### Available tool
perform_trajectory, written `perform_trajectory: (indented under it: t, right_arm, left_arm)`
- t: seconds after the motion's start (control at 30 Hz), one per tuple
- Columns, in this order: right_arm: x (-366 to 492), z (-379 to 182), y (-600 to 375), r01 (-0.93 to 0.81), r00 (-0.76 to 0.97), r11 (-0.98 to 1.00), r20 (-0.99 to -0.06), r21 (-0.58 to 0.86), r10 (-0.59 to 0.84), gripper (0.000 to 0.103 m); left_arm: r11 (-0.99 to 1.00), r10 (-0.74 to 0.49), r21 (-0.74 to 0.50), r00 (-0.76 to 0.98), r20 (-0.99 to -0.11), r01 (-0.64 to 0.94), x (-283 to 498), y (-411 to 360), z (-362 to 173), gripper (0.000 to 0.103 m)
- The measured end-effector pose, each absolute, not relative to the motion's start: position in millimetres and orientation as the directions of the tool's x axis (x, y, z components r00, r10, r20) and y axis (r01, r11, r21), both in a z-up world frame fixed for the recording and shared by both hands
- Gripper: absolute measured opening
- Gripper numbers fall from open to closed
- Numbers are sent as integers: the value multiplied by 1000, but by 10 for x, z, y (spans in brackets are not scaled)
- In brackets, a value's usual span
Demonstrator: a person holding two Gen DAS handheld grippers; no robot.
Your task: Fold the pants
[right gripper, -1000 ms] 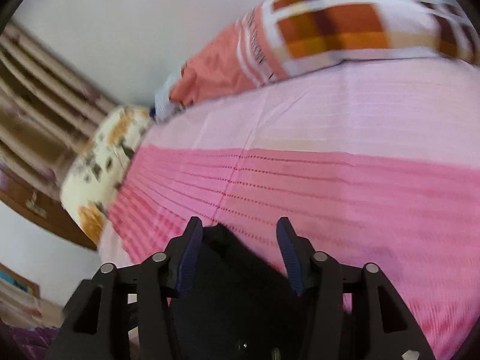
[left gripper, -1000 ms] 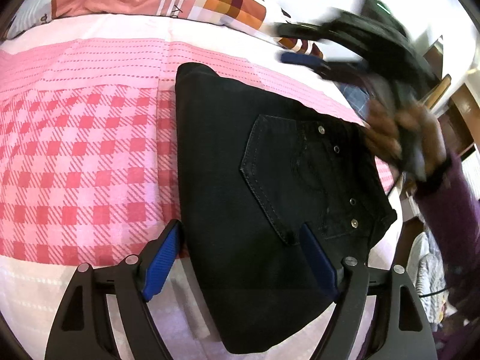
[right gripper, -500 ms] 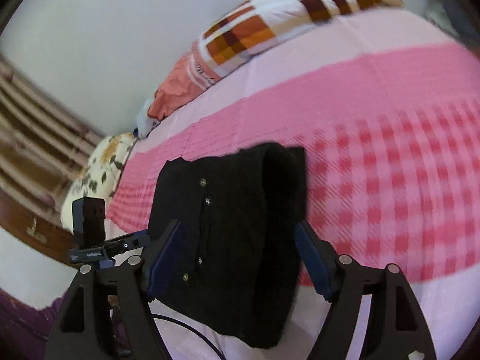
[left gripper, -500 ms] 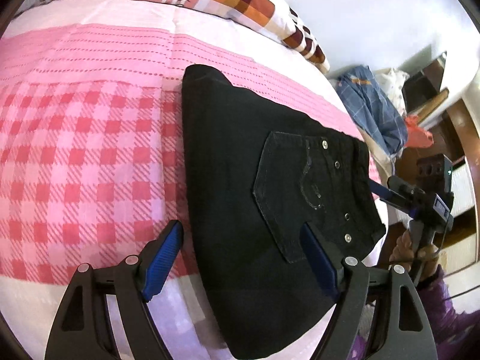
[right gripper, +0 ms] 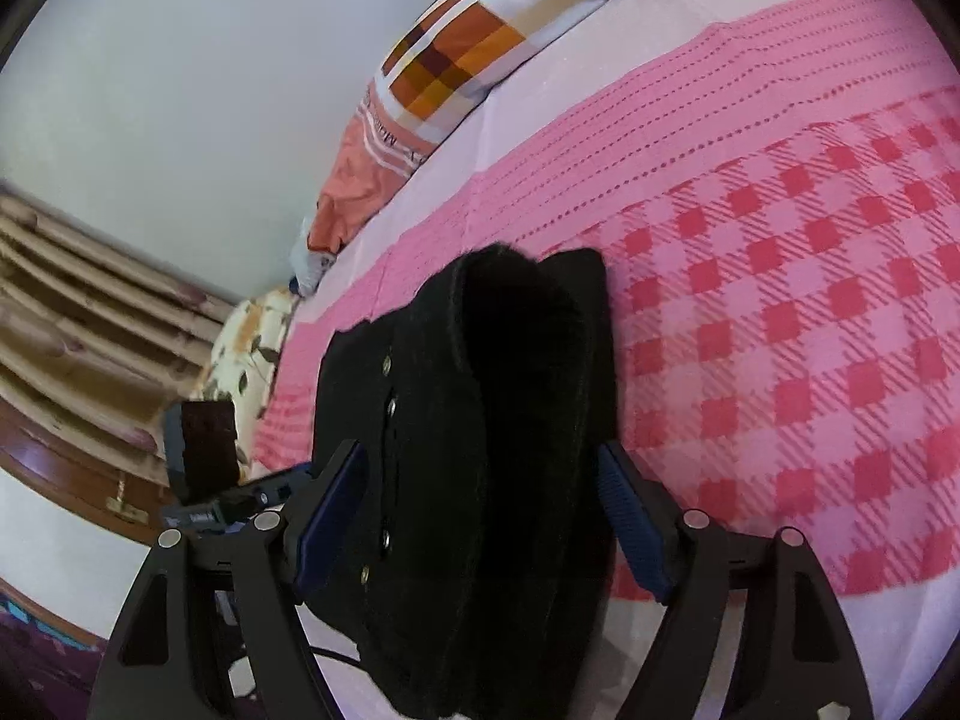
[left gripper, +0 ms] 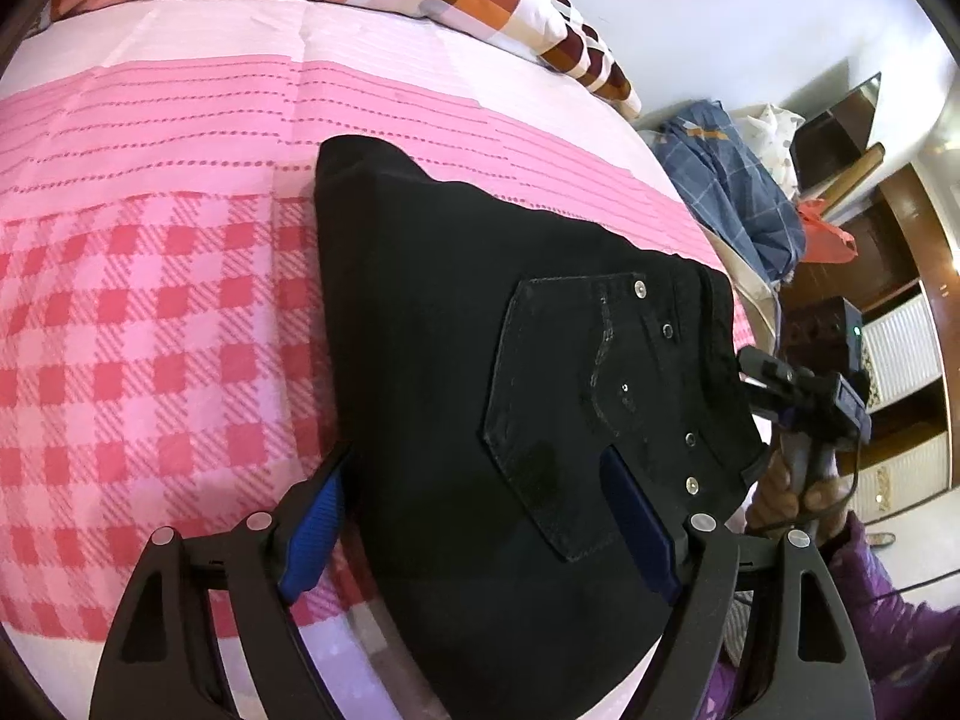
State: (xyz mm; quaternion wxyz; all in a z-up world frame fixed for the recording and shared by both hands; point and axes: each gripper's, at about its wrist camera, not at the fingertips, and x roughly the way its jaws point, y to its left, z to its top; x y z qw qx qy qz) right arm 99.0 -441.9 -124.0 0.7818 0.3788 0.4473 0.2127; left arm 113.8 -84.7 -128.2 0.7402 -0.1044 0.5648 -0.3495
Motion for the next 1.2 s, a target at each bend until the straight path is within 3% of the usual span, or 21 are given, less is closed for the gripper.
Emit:
perform_trajectory:
  t: [0.17,0.37,0.67,0.93,1.2]
  right_arm:
    - [1044,-1258,-4557,31,531,645,-559,764,637,73]
    - [994,-1273,-4336,-74,403,627,-551,776,730,76]
    - [1041,-1288,-4217,-127,343,615,-547,778,764,74]
    - [1016,-1277,-4212,-128,349,617,-547,777,761,75]
    - [1017,-1243,-4175,-103,396,616,-535,781,746,89]
  left_arm:
    - [731,-631,-535,122,-766,424,1184,-917,-1277,83]
    - [714,-647,-538,129,-751,448,1226,-964,-1289,87]
    - [746,-514,-322,197,-835,583,1063,-1238,-1278,88]
    - [754,-503,-309,206,-839,579,1043,-1242,-1290,90]
    - [755,-480,-278,211,-852,593,1046,-1337,-1302,95]
